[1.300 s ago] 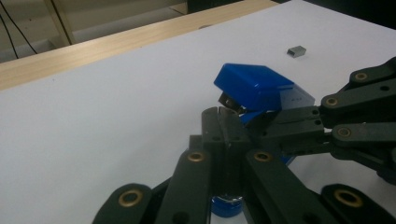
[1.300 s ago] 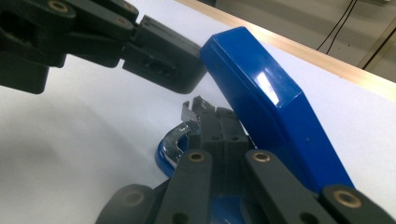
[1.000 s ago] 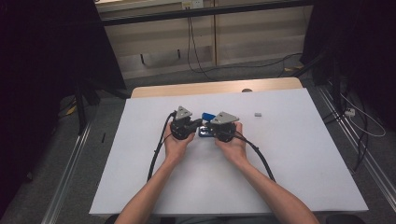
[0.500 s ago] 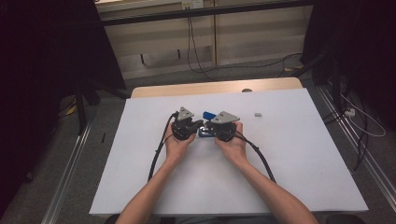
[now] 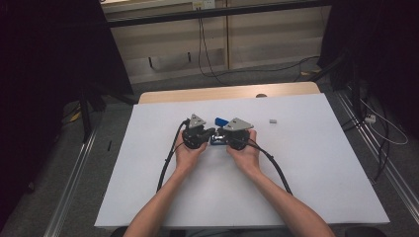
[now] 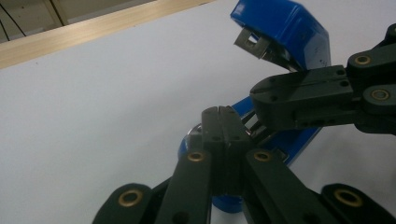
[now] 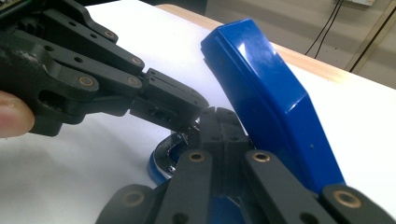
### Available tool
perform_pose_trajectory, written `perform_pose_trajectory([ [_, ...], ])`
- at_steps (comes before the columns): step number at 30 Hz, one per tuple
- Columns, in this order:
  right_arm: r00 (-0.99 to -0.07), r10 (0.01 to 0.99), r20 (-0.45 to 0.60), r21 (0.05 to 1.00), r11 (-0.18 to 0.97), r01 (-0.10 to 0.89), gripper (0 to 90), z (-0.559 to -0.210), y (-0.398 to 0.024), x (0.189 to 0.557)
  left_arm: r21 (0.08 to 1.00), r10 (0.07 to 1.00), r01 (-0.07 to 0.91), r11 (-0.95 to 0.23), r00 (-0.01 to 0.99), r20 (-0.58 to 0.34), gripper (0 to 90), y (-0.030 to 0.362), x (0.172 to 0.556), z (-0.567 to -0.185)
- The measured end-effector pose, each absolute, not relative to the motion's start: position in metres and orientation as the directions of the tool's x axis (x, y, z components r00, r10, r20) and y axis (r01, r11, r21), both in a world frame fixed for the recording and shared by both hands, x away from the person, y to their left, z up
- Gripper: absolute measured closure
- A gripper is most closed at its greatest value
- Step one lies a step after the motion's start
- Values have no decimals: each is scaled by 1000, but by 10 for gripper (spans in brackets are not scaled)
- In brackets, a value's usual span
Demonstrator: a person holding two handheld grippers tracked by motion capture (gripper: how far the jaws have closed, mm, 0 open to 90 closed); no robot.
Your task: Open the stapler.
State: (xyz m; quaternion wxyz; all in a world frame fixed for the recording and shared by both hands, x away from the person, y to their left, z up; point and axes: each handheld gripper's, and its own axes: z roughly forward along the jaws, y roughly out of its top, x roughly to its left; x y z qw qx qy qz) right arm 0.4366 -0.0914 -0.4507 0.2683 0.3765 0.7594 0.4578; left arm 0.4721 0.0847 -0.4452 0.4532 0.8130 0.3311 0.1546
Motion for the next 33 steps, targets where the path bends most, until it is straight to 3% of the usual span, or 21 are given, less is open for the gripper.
perform_pose_trajectory([
  [33, -534, 843, -61, 920, 256, 299, 900, -442, -100, 432, 845, 672, 379, -377, 740, -31, 900, 85, 472, -446],
])
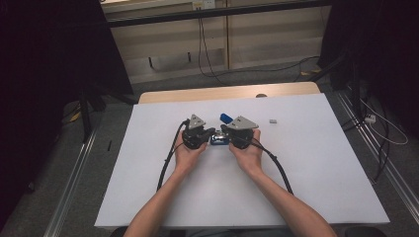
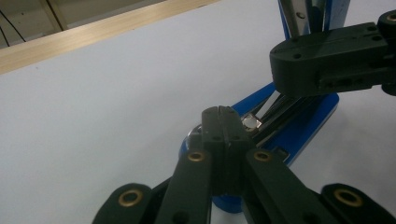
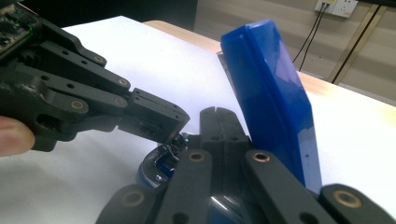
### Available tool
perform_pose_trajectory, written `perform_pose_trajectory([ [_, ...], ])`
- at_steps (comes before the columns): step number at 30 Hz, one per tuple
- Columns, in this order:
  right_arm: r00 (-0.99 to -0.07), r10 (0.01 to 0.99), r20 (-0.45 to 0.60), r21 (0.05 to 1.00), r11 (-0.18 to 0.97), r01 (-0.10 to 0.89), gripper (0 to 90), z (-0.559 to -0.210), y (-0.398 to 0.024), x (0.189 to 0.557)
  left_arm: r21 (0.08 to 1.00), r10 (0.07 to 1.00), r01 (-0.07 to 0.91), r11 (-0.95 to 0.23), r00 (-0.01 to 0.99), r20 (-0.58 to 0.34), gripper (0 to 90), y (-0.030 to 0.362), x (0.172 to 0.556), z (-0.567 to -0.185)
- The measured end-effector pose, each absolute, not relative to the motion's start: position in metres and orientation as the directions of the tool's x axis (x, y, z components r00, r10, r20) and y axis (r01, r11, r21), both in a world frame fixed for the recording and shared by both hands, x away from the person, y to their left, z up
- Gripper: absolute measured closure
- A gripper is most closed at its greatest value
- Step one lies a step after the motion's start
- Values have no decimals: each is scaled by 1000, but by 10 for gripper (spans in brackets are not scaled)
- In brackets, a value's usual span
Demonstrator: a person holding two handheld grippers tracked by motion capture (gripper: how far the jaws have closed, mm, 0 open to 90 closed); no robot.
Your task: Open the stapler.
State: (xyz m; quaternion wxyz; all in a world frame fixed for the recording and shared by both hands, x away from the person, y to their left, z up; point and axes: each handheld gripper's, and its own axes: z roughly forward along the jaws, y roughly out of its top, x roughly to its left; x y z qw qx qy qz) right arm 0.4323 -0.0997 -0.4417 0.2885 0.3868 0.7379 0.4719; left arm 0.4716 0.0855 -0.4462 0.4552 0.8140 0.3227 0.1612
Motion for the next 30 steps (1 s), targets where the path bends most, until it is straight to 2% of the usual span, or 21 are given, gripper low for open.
perform_pose_trajectory([
  [11, -497, 864, -77, 937, 233, 259, 900, -432, -107, 433, 846, 670, 370, -383, 742, -21, 900, 85, 471, -446],
  [30, -451, 889, -79, 941, 215, 260, 900, -425, -119, 433, 847, 671, 369, -382, 741, -20, 900, 85, 471, -446],
])
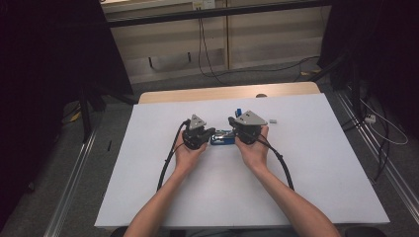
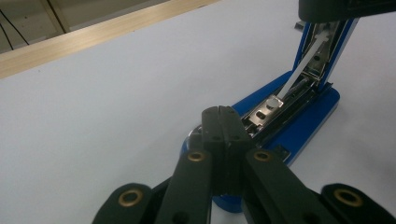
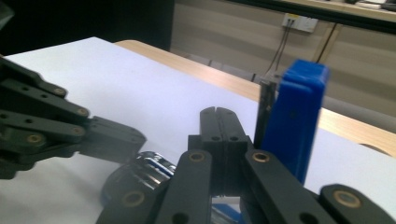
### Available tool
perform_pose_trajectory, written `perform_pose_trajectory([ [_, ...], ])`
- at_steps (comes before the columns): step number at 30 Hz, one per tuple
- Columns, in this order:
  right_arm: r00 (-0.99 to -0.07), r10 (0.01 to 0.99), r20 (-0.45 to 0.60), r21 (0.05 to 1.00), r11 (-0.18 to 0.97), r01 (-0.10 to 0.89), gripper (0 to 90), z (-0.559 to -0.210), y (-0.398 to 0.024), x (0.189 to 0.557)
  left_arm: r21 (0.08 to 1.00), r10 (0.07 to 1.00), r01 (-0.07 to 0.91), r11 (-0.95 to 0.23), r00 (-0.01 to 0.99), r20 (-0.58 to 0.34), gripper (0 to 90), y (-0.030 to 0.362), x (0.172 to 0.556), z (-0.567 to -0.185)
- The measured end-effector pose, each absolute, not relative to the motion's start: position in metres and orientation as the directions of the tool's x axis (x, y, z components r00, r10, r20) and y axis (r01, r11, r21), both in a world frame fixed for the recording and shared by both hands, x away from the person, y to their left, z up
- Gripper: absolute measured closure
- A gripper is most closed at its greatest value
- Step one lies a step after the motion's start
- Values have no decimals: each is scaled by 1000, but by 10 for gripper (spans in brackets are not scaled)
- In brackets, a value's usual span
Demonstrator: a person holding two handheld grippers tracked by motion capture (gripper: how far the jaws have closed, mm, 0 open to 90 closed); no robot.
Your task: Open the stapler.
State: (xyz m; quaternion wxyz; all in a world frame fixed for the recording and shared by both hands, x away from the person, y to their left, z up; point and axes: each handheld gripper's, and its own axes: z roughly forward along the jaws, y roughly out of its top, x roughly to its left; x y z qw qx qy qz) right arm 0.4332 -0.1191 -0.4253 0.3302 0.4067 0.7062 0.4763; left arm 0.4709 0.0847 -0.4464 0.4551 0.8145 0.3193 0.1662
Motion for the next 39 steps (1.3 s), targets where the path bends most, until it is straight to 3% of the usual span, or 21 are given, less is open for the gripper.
perform_pose_trajectory([
  [39, -374, 927, -37, 940, 159, 302, 900, -419, -181, 428, 848, 670, 364, -384, 742, -14, 900, 85, 470, -447],
])
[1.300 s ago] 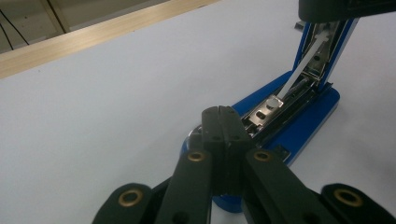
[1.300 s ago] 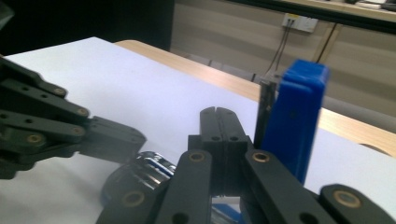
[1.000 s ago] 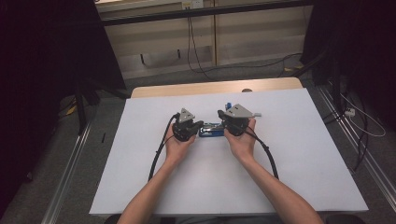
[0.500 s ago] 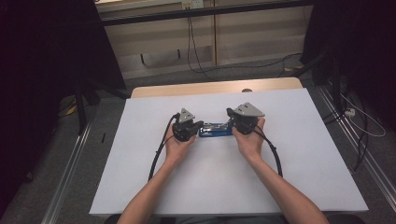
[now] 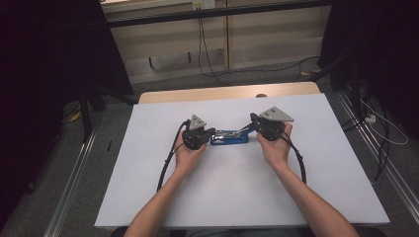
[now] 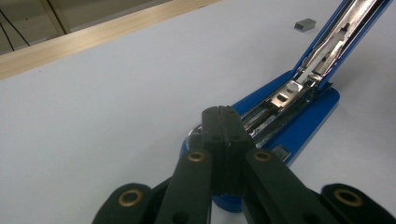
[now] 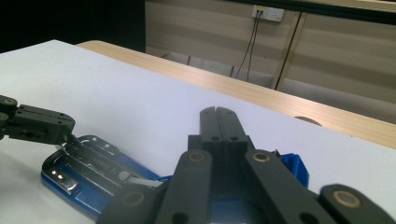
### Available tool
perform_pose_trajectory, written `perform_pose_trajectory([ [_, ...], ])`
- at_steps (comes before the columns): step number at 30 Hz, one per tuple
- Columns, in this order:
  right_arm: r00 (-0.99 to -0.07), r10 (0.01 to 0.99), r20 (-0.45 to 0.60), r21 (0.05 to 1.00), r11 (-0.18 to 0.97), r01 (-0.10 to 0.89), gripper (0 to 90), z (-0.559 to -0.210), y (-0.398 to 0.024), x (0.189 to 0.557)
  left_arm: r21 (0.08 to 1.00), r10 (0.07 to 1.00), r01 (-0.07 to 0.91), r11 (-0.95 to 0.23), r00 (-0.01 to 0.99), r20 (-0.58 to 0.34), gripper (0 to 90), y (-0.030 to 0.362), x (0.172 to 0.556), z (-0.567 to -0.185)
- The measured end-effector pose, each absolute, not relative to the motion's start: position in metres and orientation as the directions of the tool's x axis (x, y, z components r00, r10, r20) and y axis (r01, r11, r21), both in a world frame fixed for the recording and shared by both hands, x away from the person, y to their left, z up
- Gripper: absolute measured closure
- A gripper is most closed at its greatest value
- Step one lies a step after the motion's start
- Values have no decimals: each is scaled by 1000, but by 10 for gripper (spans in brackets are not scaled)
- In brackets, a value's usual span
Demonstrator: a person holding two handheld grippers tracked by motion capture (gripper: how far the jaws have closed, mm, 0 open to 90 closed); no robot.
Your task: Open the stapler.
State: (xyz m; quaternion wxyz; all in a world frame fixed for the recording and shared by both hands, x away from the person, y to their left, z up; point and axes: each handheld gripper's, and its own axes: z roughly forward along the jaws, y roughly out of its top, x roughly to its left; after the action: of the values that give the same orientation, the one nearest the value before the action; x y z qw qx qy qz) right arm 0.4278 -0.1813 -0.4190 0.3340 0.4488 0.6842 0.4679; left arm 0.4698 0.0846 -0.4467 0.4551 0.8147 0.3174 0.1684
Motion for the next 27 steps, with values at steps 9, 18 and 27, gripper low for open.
perform_pose_trajectory([
  [9, -410, 912, -38, 935, 178, 308, 900, -423, -192, 426, 849, 671, 361, -385, 741, -11, 900, 85, 469, -447],
  [18, -419, 908, -25, 931, 174, 321, 900, -426, -205, 423, 851, 674, 362, -381, 738, -13, 900, 84, 469, -447],
  [27, -427, 904, -23, 924, 182, 335, 900, -433, -214, 422, 851, 674, 367, -376, 739, -21, 900, 85, 470, -447],
])
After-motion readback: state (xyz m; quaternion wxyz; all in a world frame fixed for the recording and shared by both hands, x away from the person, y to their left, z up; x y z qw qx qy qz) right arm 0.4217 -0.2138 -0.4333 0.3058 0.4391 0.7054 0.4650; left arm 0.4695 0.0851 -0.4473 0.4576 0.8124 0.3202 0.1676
